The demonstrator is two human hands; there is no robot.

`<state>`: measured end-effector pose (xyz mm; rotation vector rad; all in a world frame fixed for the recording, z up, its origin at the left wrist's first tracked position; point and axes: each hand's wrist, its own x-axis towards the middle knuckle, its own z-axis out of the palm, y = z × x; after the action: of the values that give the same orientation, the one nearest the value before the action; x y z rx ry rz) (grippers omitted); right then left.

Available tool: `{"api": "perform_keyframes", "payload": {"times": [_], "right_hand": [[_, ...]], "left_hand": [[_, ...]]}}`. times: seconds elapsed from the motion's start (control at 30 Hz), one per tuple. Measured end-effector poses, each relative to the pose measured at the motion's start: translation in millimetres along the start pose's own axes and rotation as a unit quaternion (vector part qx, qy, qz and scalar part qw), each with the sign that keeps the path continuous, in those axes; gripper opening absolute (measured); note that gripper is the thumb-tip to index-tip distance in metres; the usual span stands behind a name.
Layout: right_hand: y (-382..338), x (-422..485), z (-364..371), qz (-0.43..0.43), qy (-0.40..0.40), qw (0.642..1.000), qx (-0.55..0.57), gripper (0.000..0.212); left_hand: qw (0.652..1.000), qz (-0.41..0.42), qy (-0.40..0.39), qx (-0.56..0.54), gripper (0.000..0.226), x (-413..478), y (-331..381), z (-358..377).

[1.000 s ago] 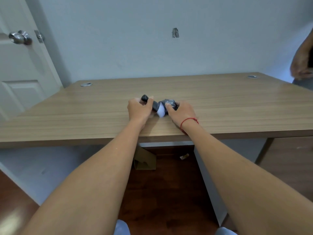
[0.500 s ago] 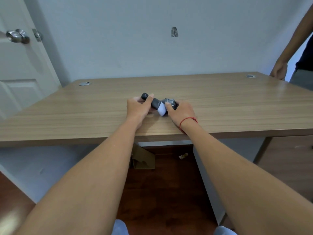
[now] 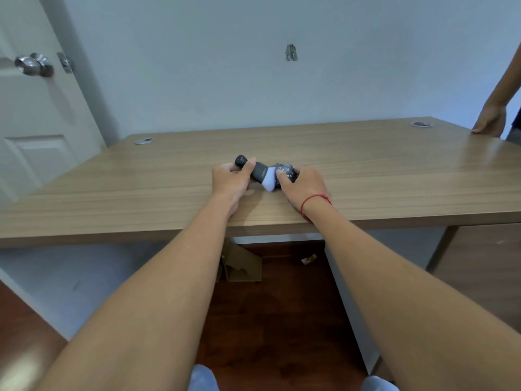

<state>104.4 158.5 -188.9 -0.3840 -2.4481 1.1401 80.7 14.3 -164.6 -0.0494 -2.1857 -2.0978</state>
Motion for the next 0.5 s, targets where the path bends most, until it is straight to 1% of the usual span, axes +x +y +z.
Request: {"api": "perform_keyframes", "payload": {"times": [0.07,0.1,0.13,0.23,0.27,0.3,0.33,0.4,0.5], "right_hand": [[-1,-1,0,-0.005,0.001,1.000,0.000,0.041],[-1,-1,0,-0.006,0.002,1.000,-0.001,0.041],[-1,-1,0,-0.006,0.004,1.000,-0.002,0.042],[0,1,0,0.001,0.008,1.000,-0.003,0.047],[0,1,-1,0.001,0.007,1.000,-0.004,0.047],[0,1,-1,0.002,0.006,1.000,-0.006,0.047],[0,1,-1,0.003,0.006,1.000,-0.006,0.046],[-1,0,-2,0.001,0.000,1.000,0.001,0.044],[-2,-3,-2,-0.008,-0.013,1.000,0.014,0.046]], "left_hand": [[0.998,0.017,0.054,0.004,0.013,2,-1,4],[0.998,0.022,0.058,0.005,0.012,2,-2,4],[0.999,0.020,0.041,0.006,0.012,1,0,2],[0.998,-0.011,-0.059,0.006,0.014,-3,5,-5],[0.997,-0.021,-0.078,0.007,0.014,-5,5,-7],[0.997,-0.025,-0.076,0.004,0.014,-5,5,-7],[0.998,-0.023,-0.054,0.004,0.014,-4,4,-5],[1.000,-0.007,0.018,0.002,0.012,-1,3,2],[0.989,0.047,0.136,0.037,0.010,3,1,11]]}}
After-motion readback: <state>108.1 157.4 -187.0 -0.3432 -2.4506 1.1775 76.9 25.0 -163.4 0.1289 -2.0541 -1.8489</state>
